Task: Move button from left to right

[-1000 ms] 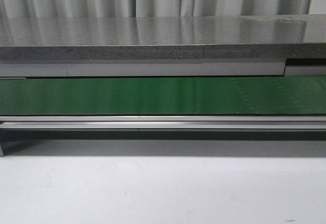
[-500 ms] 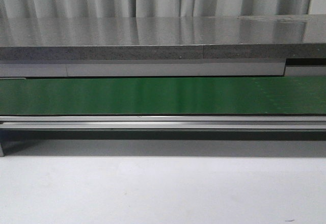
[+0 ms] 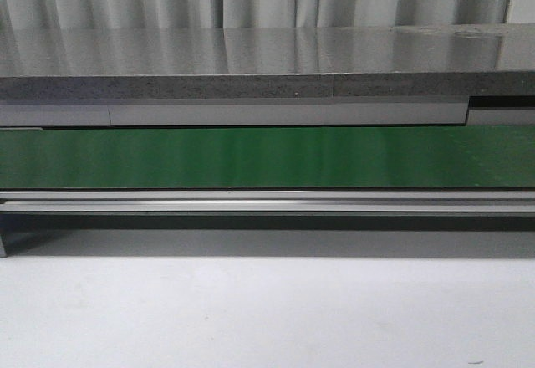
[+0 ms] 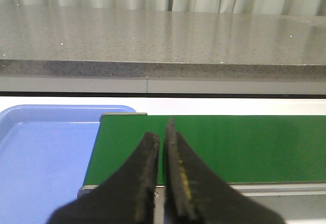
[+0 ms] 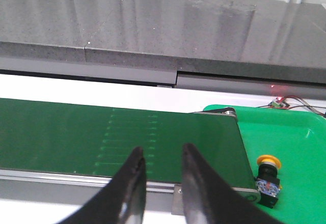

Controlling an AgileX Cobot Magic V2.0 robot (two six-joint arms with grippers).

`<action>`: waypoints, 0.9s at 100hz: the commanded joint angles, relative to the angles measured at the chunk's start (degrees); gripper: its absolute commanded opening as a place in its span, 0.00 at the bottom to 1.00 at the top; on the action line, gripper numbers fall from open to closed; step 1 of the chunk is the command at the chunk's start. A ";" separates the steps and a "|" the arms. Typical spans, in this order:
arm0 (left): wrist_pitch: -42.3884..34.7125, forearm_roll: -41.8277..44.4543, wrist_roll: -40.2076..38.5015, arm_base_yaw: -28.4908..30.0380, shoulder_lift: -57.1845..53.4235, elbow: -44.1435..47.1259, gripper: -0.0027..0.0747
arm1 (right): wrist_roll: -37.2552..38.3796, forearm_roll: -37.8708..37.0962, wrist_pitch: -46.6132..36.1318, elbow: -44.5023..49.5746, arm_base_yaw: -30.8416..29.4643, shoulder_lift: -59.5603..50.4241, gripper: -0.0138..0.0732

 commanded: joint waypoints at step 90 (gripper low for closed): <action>-4.51 -0.45 -0.10 -0.35 0.41 -1.62 0.04 | -0.02 -0.07 -3.66 -1.35 -0.04 0.60 0.08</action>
